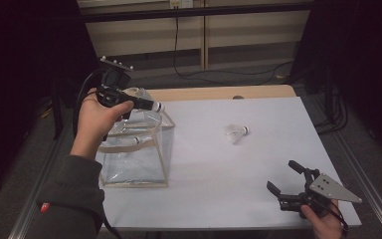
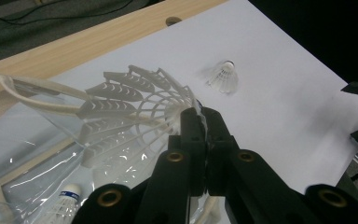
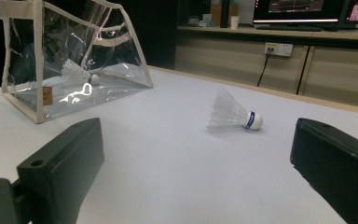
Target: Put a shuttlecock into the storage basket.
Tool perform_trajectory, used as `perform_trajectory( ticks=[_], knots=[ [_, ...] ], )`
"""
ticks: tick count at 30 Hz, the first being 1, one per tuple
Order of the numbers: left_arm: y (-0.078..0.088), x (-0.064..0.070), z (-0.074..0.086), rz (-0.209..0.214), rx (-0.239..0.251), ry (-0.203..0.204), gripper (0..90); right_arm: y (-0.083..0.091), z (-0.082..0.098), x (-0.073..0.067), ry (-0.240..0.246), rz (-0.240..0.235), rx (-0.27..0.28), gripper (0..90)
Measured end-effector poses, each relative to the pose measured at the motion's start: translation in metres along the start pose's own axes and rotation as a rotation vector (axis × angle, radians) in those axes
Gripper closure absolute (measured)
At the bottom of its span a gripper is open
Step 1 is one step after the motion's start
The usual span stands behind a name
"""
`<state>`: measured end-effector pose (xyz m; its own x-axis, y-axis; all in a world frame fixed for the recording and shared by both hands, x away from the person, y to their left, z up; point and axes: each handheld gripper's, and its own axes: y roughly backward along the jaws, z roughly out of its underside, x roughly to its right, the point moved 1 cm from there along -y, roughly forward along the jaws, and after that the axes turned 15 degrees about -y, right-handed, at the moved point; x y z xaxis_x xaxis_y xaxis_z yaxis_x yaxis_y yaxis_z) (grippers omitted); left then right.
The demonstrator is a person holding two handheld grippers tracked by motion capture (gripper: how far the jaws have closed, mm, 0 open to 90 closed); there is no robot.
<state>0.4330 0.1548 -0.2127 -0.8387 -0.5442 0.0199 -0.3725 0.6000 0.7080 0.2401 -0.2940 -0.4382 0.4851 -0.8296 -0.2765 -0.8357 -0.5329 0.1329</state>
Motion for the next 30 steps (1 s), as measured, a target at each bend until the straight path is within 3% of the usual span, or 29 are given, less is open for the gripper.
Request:
perform_trajectory(
  ticks=[30],
  knots=[
    [0.013,-0.017,0.014,-0.061,-0.008,0.052,89.4,0.000,0.000,0.000,-0.002,0.000,0.000,2.4]
  ],
)
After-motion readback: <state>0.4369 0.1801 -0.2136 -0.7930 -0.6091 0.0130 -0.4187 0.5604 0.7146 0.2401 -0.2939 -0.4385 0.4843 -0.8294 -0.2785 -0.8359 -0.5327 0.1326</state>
